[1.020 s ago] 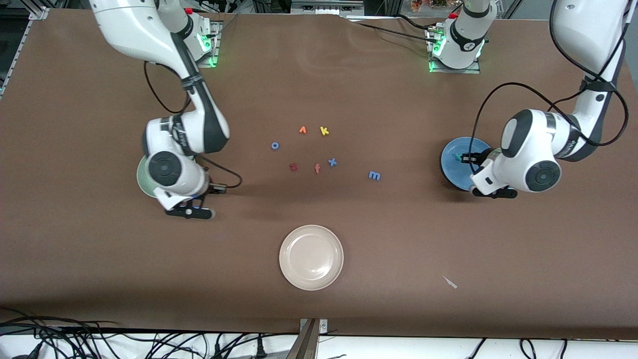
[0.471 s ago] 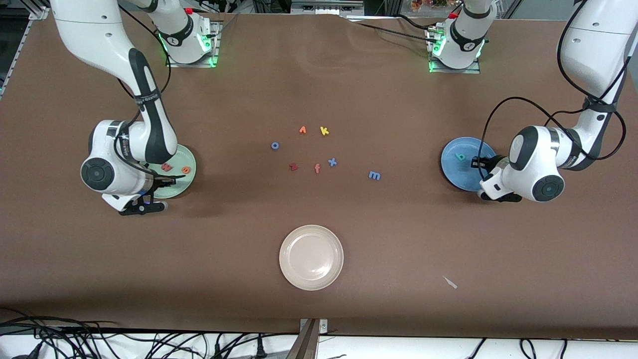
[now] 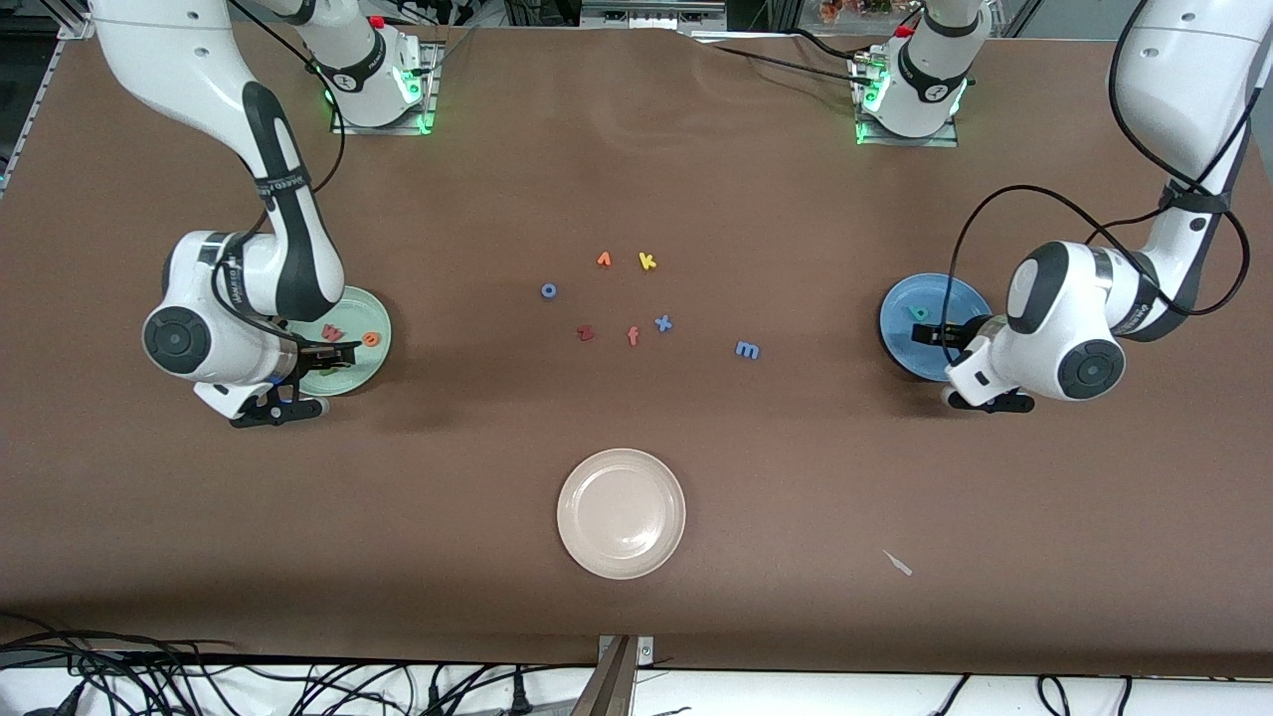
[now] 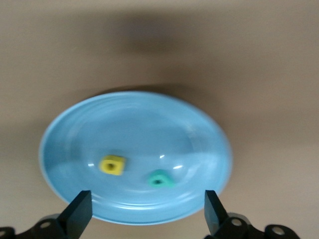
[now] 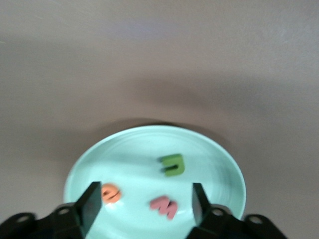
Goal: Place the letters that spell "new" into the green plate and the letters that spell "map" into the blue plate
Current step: 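Drop the green u on the green plate while the left gripper drops yellow a, then return the right gripper to rest while the left gripper reaches blue m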
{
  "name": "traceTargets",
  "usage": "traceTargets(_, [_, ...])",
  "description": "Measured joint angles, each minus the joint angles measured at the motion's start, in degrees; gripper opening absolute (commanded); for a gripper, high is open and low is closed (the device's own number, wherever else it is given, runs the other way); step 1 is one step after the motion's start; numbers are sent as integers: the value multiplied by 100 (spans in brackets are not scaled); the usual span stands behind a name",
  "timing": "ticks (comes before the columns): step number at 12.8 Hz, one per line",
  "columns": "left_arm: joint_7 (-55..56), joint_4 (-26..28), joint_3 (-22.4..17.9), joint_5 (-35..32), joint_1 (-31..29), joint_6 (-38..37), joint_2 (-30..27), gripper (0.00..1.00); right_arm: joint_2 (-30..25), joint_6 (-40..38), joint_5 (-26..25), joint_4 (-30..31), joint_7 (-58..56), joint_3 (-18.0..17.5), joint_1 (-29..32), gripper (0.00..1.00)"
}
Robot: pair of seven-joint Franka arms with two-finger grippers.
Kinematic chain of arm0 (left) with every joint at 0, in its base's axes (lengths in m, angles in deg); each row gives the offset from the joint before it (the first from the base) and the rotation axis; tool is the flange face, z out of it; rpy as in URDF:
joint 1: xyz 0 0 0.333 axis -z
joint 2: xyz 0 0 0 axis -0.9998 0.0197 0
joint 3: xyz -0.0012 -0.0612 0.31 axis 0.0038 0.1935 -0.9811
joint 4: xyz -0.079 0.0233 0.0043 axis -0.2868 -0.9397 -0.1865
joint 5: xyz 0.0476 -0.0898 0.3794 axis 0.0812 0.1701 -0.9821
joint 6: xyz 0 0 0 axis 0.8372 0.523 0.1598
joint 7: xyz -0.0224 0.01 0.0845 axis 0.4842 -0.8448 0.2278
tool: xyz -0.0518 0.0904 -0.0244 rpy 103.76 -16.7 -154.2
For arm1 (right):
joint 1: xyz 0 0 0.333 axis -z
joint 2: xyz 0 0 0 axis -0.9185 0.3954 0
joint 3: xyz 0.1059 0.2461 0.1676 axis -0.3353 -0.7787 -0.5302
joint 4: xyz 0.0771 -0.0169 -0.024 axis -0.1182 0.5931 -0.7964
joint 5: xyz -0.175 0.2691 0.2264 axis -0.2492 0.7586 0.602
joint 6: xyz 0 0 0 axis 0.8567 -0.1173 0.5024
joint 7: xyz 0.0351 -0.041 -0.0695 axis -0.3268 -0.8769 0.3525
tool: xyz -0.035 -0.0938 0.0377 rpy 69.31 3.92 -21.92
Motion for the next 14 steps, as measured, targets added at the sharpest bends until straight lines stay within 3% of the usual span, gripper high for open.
traceTargets(2, [829, -48, 448, 58, 16, 14, -53, 99, -106, -937, 0, -648, 76, -1, -28, 100])
traceTargets(4, [1710, -47, 823, 76, 94, 293, -40, 99, -206, -1373, 0, -1174, 89, 43, -25, 100])
traceTargets(8, [3292, -14, 929, 155, 637, 1398, 281, 99, -701, -1817, 0, -1870, 71, 114, 180, 100])
traceTargets(12, [4471, 3, 922, 155, 943, 2322, 794, 99, -1467, -2361, -271, -1812, 31, -710, 1509, 100])
traceTargets(14, [5067, 3, 920, 155, 1017, 2472, 866, 99, -1902, -2528, -372, -1529, -16, -872, 1861, 100])
